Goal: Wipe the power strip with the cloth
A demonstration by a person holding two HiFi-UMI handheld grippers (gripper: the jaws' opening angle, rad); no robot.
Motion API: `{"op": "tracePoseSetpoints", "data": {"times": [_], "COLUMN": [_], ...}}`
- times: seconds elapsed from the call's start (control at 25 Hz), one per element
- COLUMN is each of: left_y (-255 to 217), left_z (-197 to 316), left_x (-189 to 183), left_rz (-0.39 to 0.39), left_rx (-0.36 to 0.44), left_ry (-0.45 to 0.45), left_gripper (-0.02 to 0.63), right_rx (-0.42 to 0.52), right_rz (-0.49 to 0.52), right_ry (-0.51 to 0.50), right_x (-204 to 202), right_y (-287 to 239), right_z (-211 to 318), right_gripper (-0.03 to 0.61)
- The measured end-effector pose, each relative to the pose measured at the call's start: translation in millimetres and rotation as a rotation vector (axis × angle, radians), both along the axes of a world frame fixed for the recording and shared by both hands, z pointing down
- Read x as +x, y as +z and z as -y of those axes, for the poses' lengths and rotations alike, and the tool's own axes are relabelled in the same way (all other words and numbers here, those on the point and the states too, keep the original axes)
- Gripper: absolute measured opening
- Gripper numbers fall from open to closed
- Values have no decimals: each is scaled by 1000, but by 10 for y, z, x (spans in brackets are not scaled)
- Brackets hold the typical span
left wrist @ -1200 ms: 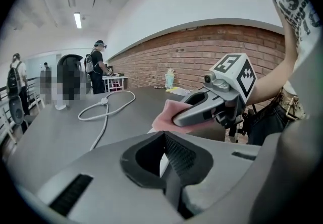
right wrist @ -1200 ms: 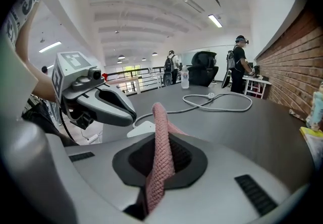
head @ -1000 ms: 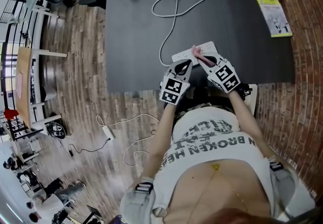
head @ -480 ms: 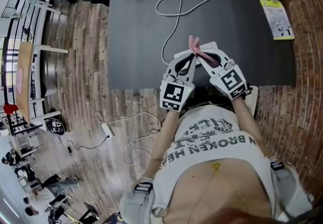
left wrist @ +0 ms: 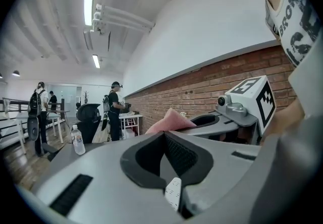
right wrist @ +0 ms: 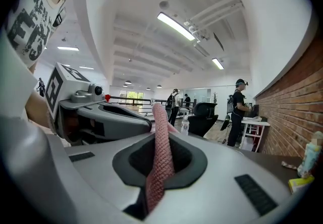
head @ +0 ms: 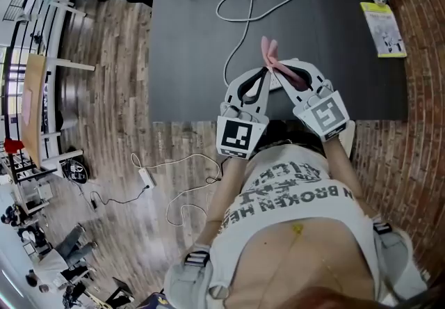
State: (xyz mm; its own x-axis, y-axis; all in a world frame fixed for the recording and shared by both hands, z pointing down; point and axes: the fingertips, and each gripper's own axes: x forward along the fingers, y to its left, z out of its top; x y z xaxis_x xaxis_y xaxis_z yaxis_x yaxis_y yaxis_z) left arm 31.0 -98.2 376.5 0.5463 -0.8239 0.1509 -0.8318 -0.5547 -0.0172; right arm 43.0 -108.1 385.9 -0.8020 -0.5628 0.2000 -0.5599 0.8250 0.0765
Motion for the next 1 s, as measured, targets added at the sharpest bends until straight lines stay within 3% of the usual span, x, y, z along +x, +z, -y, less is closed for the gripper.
{"op": "tracePoseSetpoints", "data": {"times": [1.0], "left_y": [-75], "left_z": [-6], "left_x": [103], "left_rz": [13], "left_rx": [10], "left_ry": [6], "left_gripper": [8], "right_rx": [16], "right_rz": [70], "right_ry": [11], "right_x": [204], "right_y": [-220], "right_z": [14], "right_gripper": [17]}}
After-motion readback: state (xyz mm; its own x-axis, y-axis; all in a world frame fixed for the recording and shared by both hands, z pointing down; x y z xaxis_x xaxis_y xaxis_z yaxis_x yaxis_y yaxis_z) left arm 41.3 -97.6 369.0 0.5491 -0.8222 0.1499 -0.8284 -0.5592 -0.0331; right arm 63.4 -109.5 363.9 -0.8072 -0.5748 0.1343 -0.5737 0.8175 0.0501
